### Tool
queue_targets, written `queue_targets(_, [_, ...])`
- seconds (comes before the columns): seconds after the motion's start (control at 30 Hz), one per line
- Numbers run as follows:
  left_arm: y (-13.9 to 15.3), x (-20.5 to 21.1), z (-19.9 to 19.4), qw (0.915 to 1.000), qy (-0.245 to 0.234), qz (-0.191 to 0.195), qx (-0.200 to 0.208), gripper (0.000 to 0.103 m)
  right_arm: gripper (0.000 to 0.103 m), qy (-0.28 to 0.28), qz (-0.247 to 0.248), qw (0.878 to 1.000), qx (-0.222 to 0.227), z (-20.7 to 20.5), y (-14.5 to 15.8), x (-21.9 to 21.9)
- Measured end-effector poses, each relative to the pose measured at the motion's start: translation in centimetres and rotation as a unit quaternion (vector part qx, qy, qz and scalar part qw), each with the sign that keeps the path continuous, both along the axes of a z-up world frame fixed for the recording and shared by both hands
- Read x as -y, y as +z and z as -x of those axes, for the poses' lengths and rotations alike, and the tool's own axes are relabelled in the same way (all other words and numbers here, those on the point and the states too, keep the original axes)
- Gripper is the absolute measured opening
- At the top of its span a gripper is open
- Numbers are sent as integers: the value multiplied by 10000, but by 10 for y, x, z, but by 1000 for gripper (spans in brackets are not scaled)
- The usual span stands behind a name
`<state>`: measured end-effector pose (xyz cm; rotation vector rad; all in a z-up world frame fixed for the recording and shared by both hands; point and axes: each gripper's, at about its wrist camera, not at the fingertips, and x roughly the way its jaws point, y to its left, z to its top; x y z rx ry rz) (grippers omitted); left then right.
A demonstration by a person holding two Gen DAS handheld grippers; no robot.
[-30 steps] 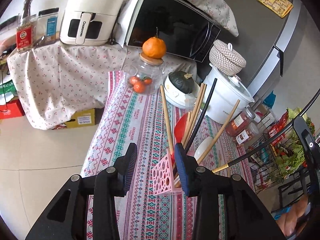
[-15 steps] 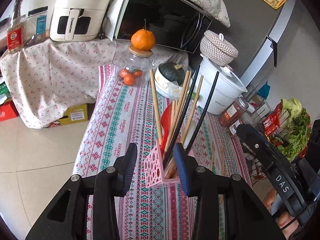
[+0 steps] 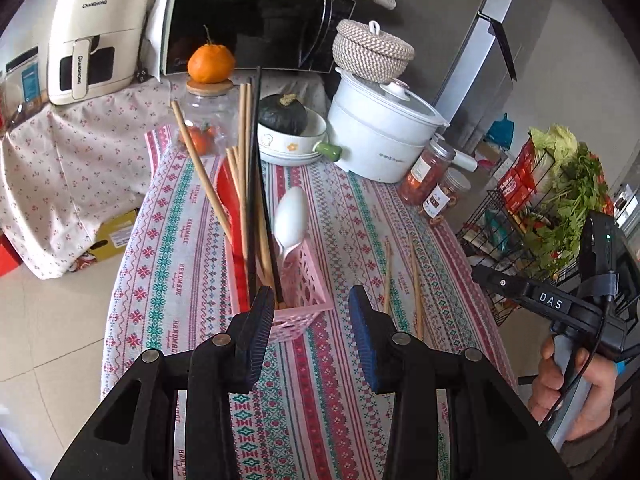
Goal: Organize utensils
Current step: 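Move both tools to the last two bamboo chopsticks on the tablecloth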
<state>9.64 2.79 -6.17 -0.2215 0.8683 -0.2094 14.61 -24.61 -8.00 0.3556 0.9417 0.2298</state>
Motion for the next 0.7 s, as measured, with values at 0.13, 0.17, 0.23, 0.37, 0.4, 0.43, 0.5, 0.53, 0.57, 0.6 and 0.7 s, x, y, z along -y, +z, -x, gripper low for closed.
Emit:
queue_targets(0.13, [-10, 30, 6, 9991, -330, -266, -57, 41, 39, -144, 72, 9998, -133, -3, -5, 13])
queue_targets(0.17, [-14, 35, 7, 9988, -380, -307, -79, 41, 39, -146, 22, 9997, -170, -4, -7, 16])
queue_targets(0.23, [-20, 45, 8, 9982, -474, -358, -127, 41, 39, -152, 3, 9996, -235, -4, -9, 18])
queue_targets(0.37, [-36, 71, 11, 9962, -700, -439, -261, 41, 39, -202, 20, 9994, -264, -4, -8, 24])
queue_targets(0.4, [-42, 79, 10, 9954, -766, -480, -326, 41, 39, -243, -17, 9994, -258, -3, -7, 27])
queue_targets(0.43, [-48, 86, 10, 9945, -816, -516, -394, 41, 39, -294, -48, 9992, -269, -3, -7, 31])
queue_targets(0.5, [-61, 99, 6, 9927, -903, -572, -558, 41, 39, -405, -47, 9985, -358, -4, -9, 37])
queue_targets(0.53, [-67, 105, 4, 9918, -933, -589, -647, 41, 39, -457, -29, 9981, -413, -5, -10, 41])
queue_targets(0.57, [-71, 111, 1, 9909, -966, -598, -716, 41, 39, -496, -28, 9977, -465, -5, -12, 44])
queue_targets(0.6, [-75, 116, -3, 9902, -1003, -618, -753, 41, 39, -529, -56, 9972, -520, -6, -14, 48])
queue_targets(0.7, [-82, 133, -15, 9880, -1044, -792, -817, 41, 39, -619, -155, 9960, -618, -7, -16, 57])
